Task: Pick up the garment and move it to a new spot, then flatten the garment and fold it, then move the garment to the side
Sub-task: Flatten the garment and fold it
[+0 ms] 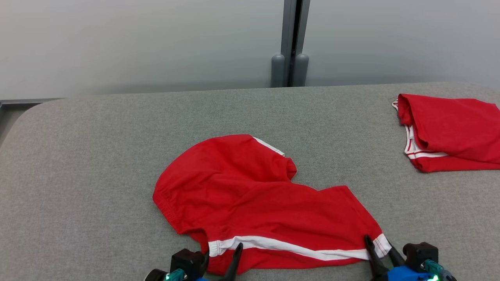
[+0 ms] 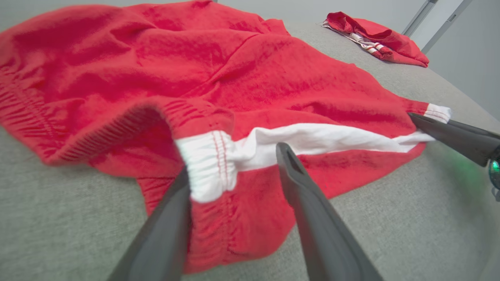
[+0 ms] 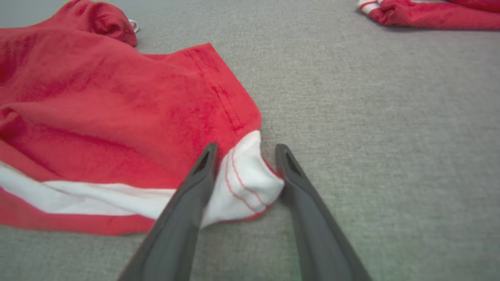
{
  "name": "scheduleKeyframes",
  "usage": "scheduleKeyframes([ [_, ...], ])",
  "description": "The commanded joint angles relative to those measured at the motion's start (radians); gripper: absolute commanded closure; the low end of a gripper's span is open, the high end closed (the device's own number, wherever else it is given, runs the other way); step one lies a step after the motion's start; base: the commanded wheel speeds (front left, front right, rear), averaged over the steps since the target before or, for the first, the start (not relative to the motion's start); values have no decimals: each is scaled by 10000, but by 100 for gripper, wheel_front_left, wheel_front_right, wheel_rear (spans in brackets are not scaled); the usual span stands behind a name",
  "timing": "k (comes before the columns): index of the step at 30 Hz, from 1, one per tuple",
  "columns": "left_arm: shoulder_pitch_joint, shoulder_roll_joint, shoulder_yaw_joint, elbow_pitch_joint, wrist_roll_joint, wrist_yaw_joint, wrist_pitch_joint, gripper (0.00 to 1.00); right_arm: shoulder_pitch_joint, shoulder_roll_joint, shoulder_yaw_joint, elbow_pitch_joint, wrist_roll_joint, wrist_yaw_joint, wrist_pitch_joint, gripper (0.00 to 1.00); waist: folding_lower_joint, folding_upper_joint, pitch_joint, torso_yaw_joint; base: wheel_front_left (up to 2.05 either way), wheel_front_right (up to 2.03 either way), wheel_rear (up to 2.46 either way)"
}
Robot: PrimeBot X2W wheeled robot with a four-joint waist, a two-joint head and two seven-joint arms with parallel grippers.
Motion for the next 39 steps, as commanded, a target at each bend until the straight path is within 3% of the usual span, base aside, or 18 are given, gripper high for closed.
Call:
scheduleKeyframes([
  [1, -258, 42, -139, 136, -103, -18, -98, 100, -54, -6, 127, -35, 118, 2, -22, 100, -1, 0, -4, -3, 0, 0, 0],
  [12, -831, 302, -42, -362, -341, -20, -341, 100, 231, -10, 880, -1763, 650, 2, -31, 100, -1, 0, 11, 63, 0, 0, 0],
  [19, -2067, 815, 712, -1540, -281, -20, -346, 100, -1159, -13, 1406, -2829, 1107, 2, -29, 100, -1, 0, 441, 75, 0, 0, 0],
  [25, -4472, 1523, 921, -1919, -469, -20, -96, 100, -3952, -17, 1508, -2812, 1556, 2, 39, 100, -1, 0, 1367, -46, 0, 0, 0],
  [30, -7093, 1996, 875, -1881, -859, -21, 313, 100, -7028, -18, 1381, -2103, 2157, 2, 129, 100, -1, 0, 2466, -162, 0, 0, 0],
  [39, -11647, 2101, 208, -798, -1674, -19, 201, 100, -12036, -12, 429, 226, 3045, 2, 42, 100, -1, 0, 3535, -264, 0, 0, 0],
])
